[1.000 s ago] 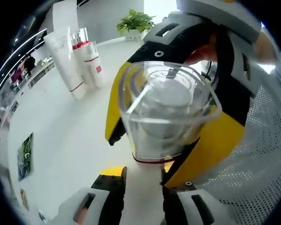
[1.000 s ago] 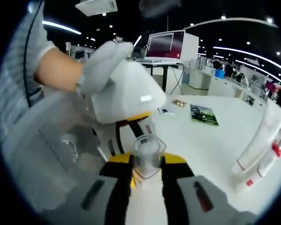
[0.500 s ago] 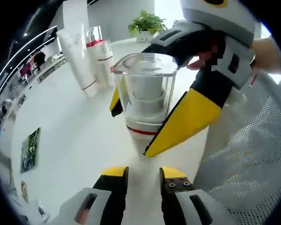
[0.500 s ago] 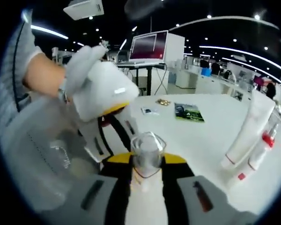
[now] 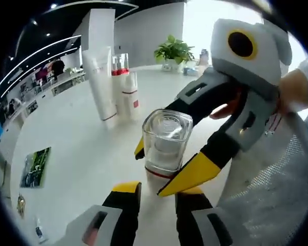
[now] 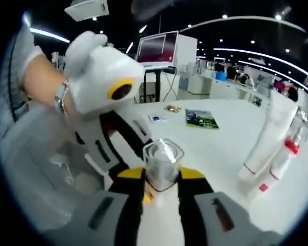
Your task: Arrange the skincare products in the storage area until every visible bottle or jar stands upright without overlapping.
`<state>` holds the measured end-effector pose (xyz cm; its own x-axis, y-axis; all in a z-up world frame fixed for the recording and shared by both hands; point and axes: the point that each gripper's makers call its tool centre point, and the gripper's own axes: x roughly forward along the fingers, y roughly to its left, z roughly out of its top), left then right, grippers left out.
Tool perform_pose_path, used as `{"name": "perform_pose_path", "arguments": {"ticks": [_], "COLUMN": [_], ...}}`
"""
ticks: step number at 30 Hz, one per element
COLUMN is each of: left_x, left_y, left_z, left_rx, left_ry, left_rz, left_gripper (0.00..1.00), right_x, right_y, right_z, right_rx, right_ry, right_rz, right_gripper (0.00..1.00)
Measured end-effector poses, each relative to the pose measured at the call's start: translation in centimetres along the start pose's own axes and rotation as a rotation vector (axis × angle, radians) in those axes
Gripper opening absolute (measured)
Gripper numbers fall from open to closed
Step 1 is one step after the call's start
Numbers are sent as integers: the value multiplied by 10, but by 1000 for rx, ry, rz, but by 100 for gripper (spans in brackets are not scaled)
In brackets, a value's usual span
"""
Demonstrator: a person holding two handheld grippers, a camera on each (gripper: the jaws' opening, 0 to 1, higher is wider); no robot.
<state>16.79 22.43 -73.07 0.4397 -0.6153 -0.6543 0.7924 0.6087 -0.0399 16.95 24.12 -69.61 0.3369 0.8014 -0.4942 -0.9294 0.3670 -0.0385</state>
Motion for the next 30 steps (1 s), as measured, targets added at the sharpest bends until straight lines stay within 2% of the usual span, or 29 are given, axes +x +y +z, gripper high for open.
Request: {"name": "perform_pose_path", "arguments": {"ticks": [8, 12, 14, 16, 19, 21, 24, 30], "left_x": [3, 2, 3, 2, 2, 2, 2, 5], "left_y": [-5, -6, -5, -5, -4, -4, -4, -4], "left_z": [-6, -7, -7, -5, -5, -5, -1, -6], "left_rx": [24, 30, 29, 24, 19, 18, 16, 38], "left_ry": [29, 34, 33, 26, 26, 31, 20, 38], "left_rz": [-16, -16, -15, -16, -11, -6, 1, 19], "left_gripper": [27, 27, 27, 27, 25, 23, 22, 21], "right_x": [2, -1, -6, -12, -29, -34, -36, -24], "right_y": [2, 0, 1, 4, 11, 7, 3, 7], "right_z": [-9, -6, 2, 3, -13, -21, -33, -30], "right_rx": [-6, 6, 32, 40, 34, 26, 70, 38], "right_ry": [58, 54, 35, 38, 123, 131, 168, 173], "right_rz": [-2, -3, 19, 53, 110, 86, 57, 36], "right_gripper": [26, 33, 39, 40, 42, 41, 36, 31]}}
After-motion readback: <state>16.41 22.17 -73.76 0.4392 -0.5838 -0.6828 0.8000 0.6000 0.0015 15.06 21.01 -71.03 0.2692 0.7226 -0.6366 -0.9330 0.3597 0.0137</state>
